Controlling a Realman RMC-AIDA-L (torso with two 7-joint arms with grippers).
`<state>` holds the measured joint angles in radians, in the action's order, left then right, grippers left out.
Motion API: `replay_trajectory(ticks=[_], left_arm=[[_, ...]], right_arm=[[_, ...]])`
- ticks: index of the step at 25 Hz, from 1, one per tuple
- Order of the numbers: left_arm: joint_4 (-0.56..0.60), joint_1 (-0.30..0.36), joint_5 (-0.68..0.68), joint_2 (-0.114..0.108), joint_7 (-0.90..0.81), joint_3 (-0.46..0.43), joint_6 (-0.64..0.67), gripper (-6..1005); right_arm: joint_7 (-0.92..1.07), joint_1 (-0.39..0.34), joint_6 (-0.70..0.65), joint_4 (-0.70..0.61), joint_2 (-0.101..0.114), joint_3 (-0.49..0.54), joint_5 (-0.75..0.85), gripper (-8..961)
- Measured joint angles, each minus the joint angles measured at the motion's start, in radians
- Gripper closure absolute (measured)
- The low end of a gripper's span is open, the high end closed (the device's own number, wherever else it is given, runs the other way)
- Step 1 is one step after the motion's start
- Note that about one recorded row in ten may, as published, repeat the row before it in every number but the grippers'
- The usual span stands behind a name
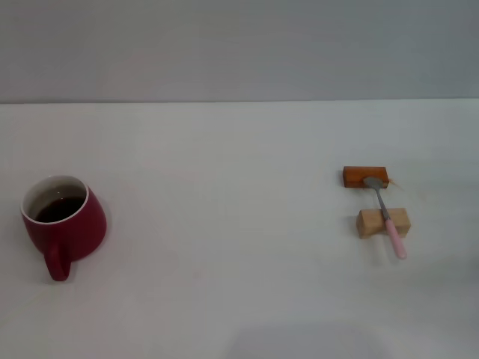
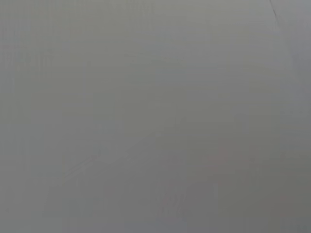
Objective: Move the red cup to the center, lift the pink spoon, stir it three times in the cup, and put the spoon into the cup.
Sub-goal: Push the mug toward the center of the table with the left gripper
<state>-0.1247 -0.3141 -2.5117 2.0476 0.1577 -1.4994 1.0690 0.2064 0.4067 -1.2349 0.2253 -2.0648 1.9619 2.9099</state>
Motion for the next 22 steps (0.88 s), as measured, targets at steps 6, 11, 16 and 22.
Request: replay_trajectory(ticks=[6,11,16,22], left_arm=[[0.033,0.007,-0.068,0.003,0.114,0.104,0.003,934],[0.037,0.008,-0.074,0.003,0.13,0.162,0.003,962],[0.037,0.009,-0.074,0.003,0.141,0.201,0.002,990],[0.036,0.004,-0.074,0.01,0.168,0.274,-0.003,1000]], right_arm=[[-0.001,-0.007,0.001,0.005,0.002,0.0,0.0,240],[-0.001,-0.002,0.006,0.006,0.008,0.0,0.0,240],[-0.002,0.007,0.011,0.001,0.016,0.0,0.0,240],[-0.002,0.017,0.041,-0.001,0.028,0.0,0.0,239]])
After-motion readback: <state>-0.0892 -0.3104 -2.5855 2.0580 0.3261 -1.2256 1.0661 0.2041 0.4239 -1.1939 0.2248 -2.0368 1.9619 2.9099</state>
